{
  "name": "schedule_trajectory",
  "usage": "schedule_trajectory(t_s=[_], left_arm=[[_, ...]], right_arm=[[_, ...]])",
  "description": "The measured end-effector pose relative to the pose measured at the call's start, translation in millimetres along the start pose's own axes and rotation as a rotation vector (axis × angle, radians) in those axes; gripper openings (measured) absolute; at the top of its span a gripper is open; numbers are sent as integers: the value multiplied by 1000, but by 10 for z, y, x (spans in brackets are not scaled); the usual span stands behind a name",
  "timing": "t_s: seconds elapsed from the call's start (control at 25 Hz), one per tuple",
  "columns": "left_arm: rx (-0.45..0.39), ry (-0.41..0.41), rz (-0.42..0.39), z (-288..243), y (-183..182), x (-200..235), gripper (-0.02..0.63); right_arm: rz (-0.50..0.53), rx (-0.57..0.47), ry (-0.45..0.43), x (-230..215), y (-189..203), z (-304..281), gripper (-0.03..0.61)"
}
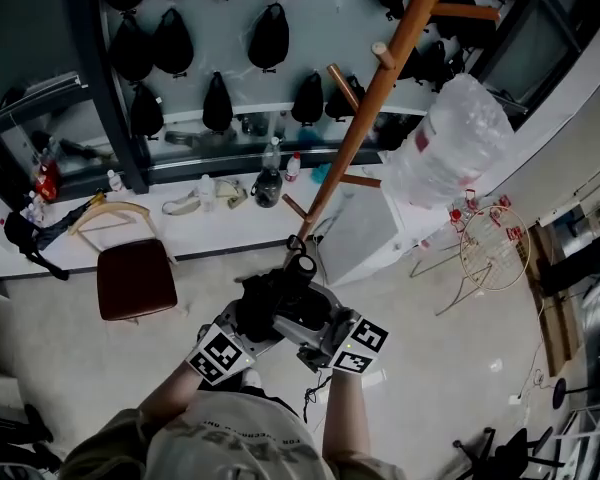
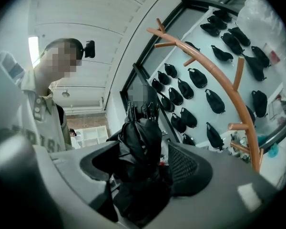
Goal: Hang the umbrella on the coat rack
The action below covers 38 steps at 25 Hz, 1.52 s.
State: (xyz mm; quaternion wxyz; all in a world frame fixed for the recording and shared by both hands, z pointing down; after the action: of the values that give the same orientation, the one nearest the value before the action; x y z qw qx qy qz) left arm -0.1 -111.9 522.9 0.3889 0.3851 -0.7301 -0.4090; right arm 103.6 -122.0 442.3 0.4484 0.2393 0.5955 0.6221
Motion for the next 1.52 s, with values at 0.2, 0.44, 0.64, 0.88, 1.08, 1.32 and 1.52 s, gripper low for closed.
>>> schedule_trajectory(t_s=[0.2,0.44,0.64,0.88,1.08,1.32,1.52], left_arm=[[32,82,-28,-97,51,220,282],[55,154,-85,-249,105,438,288],[89,202,-130,-382,190,562,310],[154,185,-131,-531,302,753,429],[176,127,-88,-524,324,951,474],[192,62,-32,-514,307,1030,480],[187,-10,1,-672,326,1013,480]], right_arm=[[14,35,15,-123,73,-83,256],[47,11,97,-260,188,-88,216],[66,17,167,-336,312,-85,204],[87,28,233,-466,436,-91,199],[82,23,279,-594,519,-43,199],[52,40,217,-784,523,-37,198],[21,81,143,-1017,564,11,198]])
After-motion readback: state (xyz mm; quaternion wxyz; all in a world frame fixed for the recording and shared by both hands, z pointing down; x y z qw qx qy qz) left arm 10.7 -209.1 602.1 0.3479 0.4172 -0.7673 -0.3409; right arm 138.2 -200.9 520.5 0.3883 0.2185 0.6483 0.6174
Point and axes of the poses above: the fingertips, and each gripper's own axes: z backward along the fingers, x to its left, y out of its underside, the point moved 7 cm from there along z, backward along the fingers, and after that the axes turned 11 degrees about z, right-handed, at the moved point
